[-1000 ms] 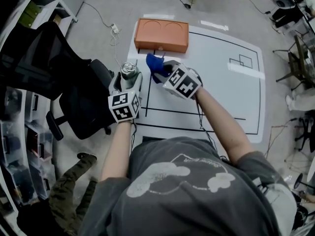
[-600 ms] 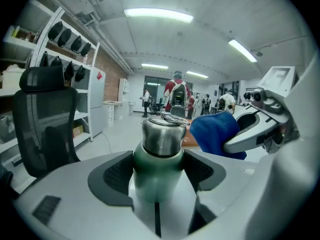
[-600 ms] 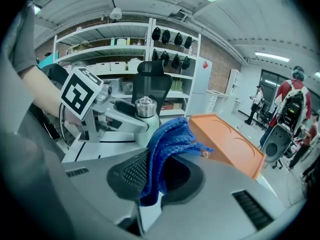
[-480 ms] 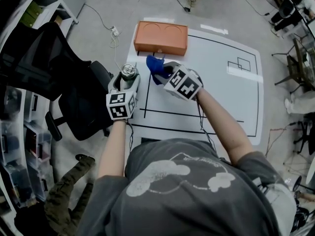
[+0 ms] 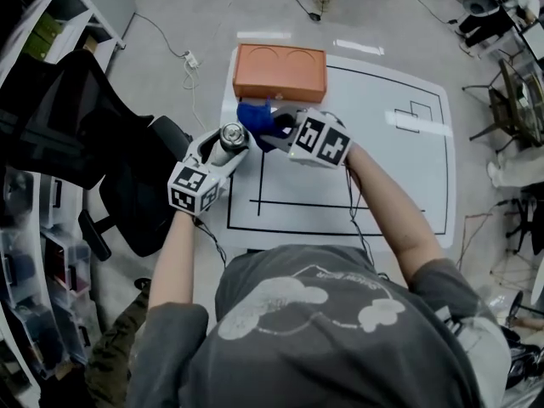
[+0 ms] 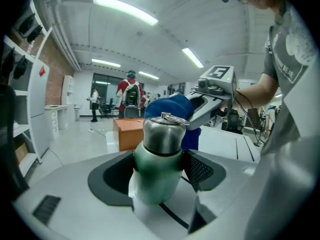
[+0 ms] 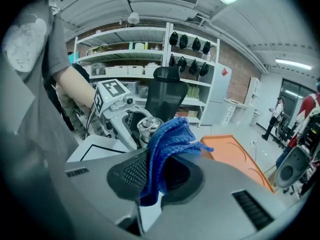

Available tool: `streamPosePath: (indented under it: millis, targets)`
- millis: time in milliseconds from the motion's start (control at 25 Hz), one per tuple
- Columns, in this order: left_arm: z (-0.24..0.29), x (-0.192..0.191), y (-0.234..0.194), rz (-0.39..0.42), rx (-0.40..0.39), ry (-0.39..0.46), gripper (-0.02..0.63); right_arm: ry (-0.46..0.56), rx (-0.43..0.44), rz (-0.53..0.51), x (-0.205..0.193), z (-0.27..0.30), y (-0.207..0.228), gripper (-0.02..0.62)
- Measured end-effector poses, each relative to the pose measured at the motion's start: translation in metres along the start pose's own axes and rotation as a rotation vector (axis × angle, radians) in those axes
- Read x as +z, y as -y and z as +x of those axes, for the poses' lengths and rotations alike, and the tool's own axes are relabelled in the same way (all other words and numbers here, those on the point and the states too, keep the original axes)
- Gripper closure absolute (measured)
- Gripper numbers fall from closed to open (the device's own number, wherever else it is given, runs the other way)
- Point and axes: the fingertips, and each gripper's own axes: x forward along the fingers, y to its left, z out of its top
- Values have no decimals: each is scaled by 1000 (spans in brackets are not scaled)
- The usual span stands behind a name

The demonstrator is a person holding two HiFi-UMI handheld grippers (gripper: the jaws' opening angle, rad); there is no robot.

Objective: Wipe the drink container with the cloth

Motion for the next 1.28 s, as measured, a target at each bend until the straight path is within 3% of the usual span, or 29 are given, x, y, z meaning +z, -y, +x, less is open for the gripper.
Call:
streamPosePath:
  millis: [400,560,920,1280]
  targets:
    - [5,1,6,121,-357,-60,291,-68,156,-114,6,25,7,552]
    - [5,0,8,153,-449,-74,291,-103,214,-133,3,32,12,552]
    - [4,2,9,175,-540,-69,291,-179,315,-164,-11,47,18,554]
    - [4,3,8,153,-500,-48,290,-280,328,-142,-48,69,13,554]
